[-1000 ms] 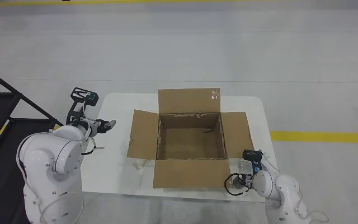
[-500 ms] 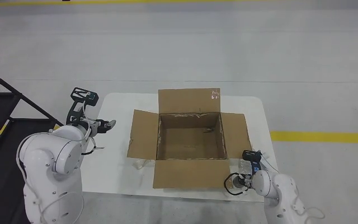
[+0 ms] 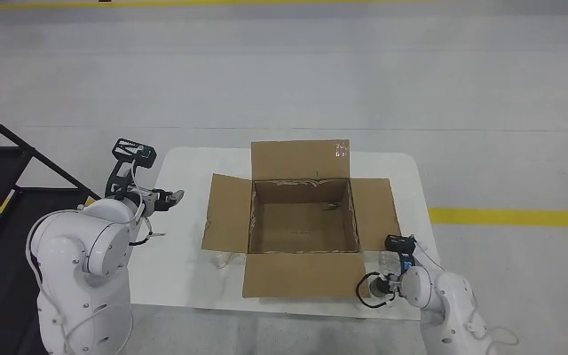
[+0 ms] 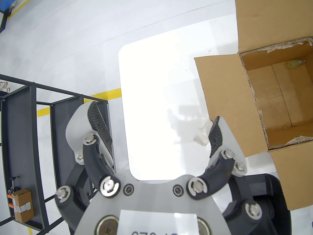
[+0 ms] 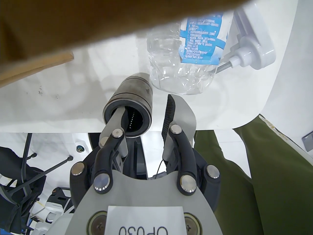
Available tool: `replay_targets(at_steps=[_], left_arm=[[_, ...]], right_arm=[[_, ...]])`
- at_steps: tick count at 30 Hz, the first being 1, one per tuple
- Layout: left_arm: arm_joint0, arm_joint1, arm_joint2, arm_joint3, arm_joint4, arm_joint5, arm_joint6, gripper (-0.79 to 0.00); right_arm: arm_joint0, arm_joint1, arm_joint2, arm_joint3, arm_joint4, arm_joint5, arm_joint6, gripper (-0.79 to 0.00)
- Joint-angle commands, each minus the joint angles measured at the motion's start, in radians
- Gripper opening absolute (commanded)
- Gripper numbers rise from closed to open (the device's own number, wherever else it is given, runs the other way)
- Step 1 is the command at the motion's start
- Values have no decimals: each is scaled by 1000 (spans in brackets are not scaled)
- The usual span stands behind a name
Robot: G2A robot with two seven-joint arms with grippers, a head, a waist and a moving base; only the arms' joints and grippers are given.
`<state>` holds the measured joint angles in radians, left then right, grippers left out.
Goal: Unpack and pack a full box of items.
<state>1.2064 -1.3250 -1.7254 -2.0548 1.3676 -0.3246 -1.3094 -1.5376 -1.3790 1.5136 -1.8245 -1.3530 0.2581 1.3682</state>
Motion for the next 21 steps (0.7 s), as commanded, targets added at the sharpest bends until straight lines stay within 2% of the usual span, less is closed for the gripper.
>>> replay_targets(at_steps=[1,4,6,7,9,12,17,21], left_arm=[[0,0,0,0,0,0,0,0],[0,0,0,0,0,0,0,0],[0,0,0,0,0,0,0,0],[0,0,0,0,0,0,0,0],[0,0,0,0,0,0,0,0],[0,0,0,0,0,0,0,0],[0,0,0,0,0,0,0,0],[0,0,0,0,0,0,0,0]], right_arm=[[-7,2,7,-30,-5,1,17,-394],[-22,5,20,-84,-10,1,46,-360],[-34,7,32,-131,-13,3,77,-277],[-40,8,40,-155,-10,6,93,-185],[-53,9,66,-205,21,14,119,-169],[-66,11,123,-278,105,22,145,-86],[-72,14,225,-344,219,35,159,-52],[-70,10,338,-385,400,89,105,-37]])
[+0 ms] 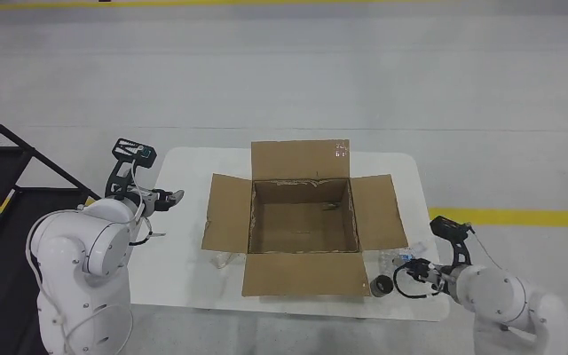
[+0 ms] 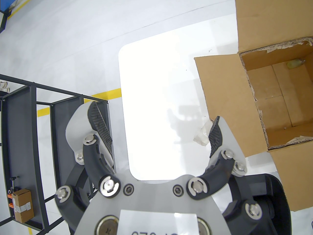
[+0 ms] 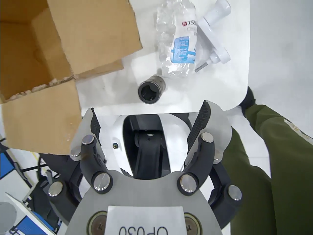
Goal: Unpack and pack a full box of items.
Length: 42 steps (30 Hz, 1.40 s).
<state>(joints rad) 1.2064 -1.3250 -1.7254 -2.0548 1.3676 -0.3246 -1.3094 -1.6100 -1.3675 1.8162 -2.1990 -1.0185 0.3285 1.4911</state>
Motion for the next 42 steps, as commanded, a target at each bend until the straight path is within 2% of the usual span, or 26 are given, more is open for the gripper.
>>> replay_targets(at_steps=[1,4,6,10,11,12,14,15,17,18,19,20,25,36,39,42], left_arm=[[0,0,0,0,0,0,0,0],[0,0,0,0,0,0,0,0],[0,0,0,0,0,0,0,0],[0,0,0,0,0,0,0,0],[0,0,0,0,0,0,0,0],[0,0,0,0,0,0,0,0],[0,0,0,0,0,0,0,0],[0,0,0,0,0,0,0,0],[0,0,0,0,0,0,0,0],[0,0,0,0,0,0,0,0],[0,0,0,0,0,0,0,0],[0,0,0,0,0,0,0,0],[0,0,0,0,0,0,0,0],[0,0,0,0,0,0,0,0],[0,0,0,0,0,0,0,0],[0,0,0,0,0,0,0,0]], right_arm=[[4,-2,52,-16,99,27,-27,-22],[23,-5,119,-25,255,71,-71,0],[38,-4,160,-8,340,57,-119,0],[80,0,195,86,457,29,-191,-15],[98,1,204,129,503,21,-211,-40],[113,2,209,163,537,16,-224,-99],[138,6,211,221,579,-7,-242,-342],[150,8,206,248,602,-12,-242,-397],[167,13,195,290,600,-22,-240,-440],[184,17,181,331,599,-17,-236,-526],[203,20,175,364,610,-20,-237,-686],[218,24,166,396,595,-19,-240,-785],[276,36,127,491,592,-36,-243,-785],[277,37,126,494,592,-35,-243,-785],[258,36,119,493,626,-77,-312,-785],[261,37,133,550,701,-110,-393,-785]])
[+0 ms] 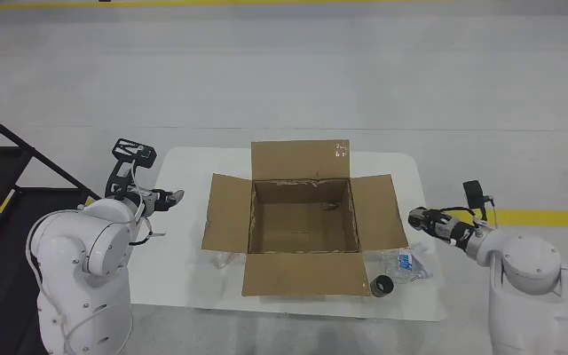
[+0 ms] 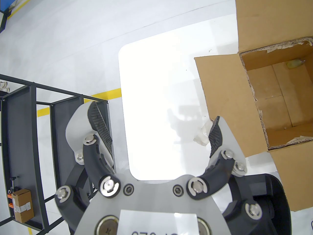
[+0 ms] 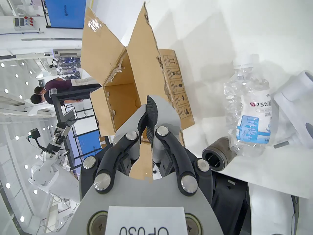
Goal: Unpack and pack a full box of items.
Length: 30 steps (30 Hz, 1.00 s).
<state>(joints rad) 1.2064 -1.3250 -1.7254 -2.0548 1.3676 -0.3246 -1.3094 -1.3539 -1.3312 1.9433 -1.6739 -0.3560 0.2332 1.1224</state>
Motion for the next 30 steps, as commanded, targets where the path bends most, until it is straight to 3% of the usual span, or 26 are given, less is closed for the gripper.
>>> replay_targets(at_steps=[1,8,9,10,11,12,24,30], left_arm=[[0,0,0,0,0,0,0,0],[0,0,0,0,0,0,0,0],[0,0,0,0,0,0,0,0],[0,0,0,0,0,0,0,0],[0,0,0,0,0,0,0,0],[0,0,0,0,0,0,0,0],[0,0,0,0,0,0,0,0],[0,0,0,0,0,0,0,0]], right_arm=[[6,1,15,45,56,-24,-48,-785],[65,15,30,211,123,-91,-123,-785],[86,18,26,254,133,-103,-124,-751],[103,21,22,287,140,-117,-126,-668],[120,24,18,328,140,-123,-130,-514],[137,26,11,356,133,-134,-137,-468],[272,41,-81,616,234,-223,-89,-409],[292,48,-99,663,290,-276,-63,-400]])
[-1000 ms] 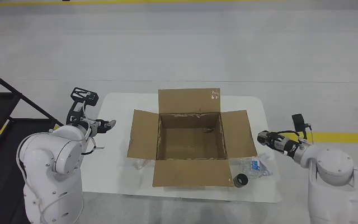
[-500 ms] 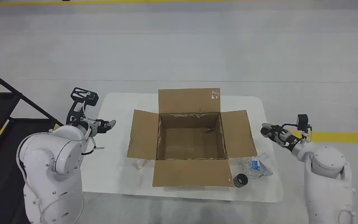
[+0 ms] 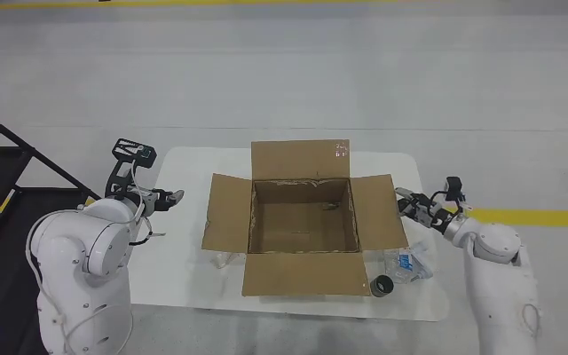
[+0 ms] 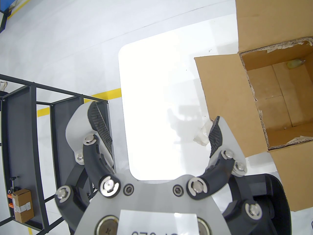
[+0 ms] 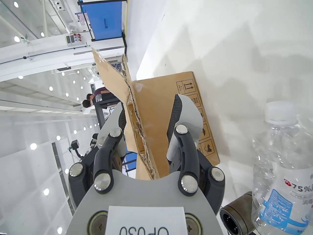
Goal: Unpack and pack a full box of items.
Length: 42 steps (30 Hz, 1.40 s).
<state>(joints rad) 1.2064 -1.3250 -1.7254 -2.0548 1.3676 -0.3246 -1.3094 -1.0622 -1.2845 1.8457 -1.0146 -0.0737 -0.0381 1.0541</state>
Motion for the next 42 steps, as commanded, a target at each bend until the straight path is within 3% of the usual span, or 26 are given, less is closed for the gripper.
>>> replay_targets(at_steps=[1,10,13,14,15,20,29,36,42], left_arm=[[0,0,0,0,0,0,0,0],[0,0,0,0,0,0,0,0],[0,0,0,0,0,0,0,0],[0,0,0,0,0,0,0,0],[0,0,0,0,0,0,0,0],[0,0,0,0,0,0,0,0],[0,0,0,0,0,0,0,0],[0,0,0,0,0,0,0,0],[0,0,0,0,0,0,0,0]], right_arm=[[3,3,-6,9,23,-15,18,-397],[52,10,-52,105,104,-68,73,-431],[74,12,-71,141,125,-102,90,-533],[81,12,-77,154,133,-112,95,-683],[88,13,-83,167,138,-120,96,-785],[113,16,-106,199,169,-187,99,-785],[95,36,-126,125,130,-243,96,-785],[43,56,-130,-67,69,-261,71,-785],[-12,67,-140,-245,50,-218,63,-785]])
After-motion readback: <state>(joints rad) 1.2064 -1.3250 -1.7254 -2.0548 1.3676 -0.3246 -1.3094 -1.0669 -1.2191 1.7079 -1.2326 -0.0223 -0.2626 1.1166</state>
